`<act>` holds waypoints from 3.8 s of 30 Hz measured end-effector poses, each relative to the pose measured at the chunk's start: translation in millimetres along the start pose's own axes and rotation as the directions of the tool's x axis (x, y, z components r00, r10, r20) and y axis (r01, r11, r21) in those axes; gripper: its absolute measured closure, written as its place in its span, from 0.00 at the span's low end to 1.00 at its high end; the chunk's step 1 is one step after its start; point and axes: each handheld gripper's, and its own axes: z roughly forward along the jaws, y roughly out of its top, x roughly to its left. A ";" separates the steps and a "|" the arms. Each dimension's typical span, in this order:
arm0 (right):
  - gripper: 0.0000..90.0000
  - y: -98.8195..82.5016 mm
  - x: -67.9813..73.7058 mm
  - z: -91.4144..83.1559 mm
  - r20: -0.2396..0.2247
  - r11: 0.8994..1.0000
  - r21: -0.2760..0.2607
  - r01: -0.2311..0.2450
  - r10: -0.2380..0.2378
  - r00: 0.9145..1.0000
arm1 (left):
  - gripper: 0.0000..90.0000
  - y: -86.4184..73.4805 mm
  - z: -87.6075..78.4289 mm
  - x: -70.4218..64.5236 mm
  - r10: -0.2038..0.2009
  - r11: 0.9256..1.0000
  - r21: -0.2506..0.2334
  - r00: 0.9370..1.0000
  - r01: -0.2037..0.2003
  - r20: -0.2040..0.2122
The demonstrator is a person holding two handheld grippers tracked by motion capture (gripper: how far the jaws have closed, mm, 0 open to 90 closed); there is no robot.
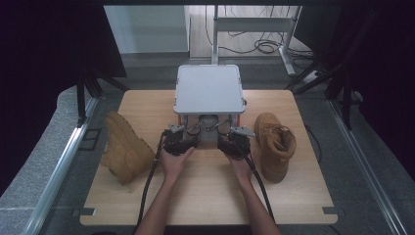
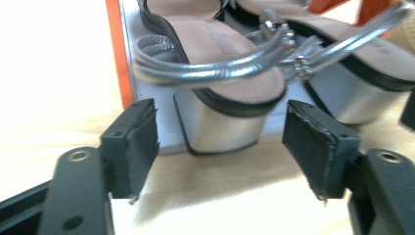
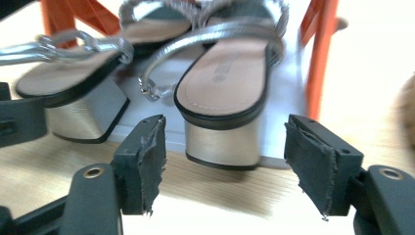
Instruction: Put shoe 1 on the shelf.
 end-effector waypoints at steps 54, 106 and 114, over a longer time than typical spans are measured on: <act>0.99 -6.4 -11.1 24.5 0.015 0.998 0.061 -0.015 0.014 1.000 | 0.99 0.5 22.0 -4.1 0.038 0.999 0.038 0.999 -0.037 -0.030; 0.75 -23.7 -5.2 -37.3 -0.189 0.999 0.018 0.049 -0.045 0.981 | 0.63 -27.8 -43.5 -9.3 0.081 0.996 0.025 0.982 -0.086 0.170; 0.63 -31.9 -9.9 -53.6 -0.273 0.996 0.034 0.081 -0.069 0.960 | 0.52 -39.8 -59.3 -3.0 0.086 0.993 0.062 0.972 -0.102 0.218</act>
